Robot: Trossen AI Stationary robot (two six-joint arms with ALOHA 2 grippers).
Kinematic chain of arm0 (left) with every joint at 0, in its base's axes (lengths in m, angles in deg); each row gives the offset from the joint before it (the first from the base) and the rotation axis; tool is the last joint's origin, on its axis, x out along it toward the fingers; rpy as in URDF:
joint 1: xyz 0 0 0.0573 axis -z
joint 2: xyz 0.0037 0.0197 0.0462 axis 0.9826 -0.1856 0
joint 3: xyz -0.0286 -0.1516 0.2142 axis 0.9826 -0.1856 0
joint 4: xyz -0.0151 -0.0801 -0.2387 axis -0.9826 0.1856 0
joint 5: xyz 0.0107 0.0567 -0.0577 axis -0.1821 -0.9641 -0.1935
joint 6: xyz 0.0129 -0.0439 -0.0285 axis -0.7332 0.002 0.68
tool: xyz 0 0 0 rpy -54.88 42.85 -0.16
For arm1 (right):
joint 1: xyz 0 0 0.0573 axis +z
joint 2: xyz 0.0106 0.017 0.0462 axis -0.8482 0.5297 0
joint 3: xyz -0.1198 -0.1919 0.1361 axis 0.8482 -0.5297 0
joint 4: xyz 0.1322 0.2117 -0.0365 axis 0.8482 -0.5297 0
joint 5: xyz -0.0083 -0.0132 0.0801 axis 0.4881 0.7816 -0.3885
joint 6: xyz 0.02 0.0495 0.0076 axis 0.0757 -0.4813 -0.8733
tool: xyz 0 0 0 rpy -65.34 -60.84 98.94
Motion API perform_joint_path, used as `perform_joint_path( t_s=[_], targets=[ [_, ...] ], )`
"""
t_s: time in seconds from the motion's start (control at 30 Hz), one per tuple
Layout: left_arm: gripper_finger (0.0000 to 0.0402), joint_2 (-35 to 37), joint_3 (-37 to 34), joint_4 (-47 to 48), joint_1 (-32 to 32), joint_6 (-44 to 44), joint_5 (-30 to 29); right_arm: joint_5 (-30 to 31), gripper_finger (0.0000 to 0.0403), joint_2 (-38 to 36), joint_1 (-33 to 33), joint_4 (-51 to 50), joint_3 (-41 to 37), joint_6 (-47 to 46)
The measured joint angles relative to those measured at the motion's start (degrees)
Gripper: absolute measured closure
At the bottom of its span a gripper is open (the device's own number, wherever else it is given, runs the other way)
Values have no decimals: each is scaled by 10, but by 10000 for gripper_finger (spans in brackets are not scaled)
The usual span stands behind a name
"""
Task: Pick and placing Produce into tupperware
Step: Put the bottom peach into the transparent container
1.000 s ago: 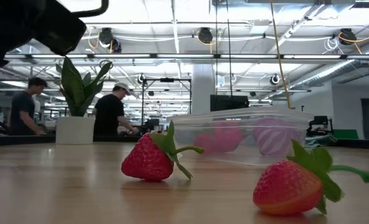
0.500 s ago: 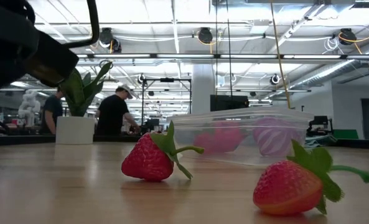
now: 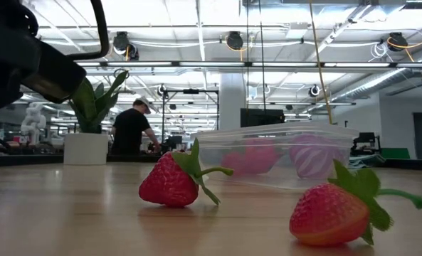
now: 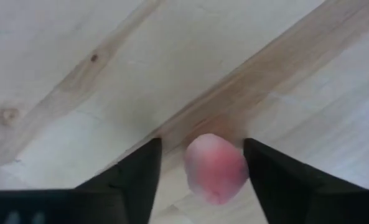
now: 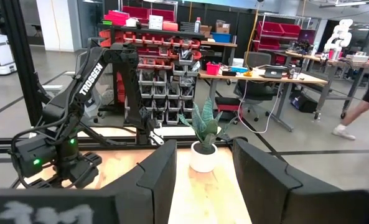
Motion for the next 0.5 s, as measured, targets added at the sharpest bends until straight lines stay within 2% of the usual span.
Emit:
perform_joint_path(
  t_s=[0.3,0.5],
  targets=[
    [263,0,3,9,-1,-1,3,0,252,0,0,0,0,0],
    [281,-2,40,56,-11,-11,6,0,252,3,0,0,0,0]
  ],
)
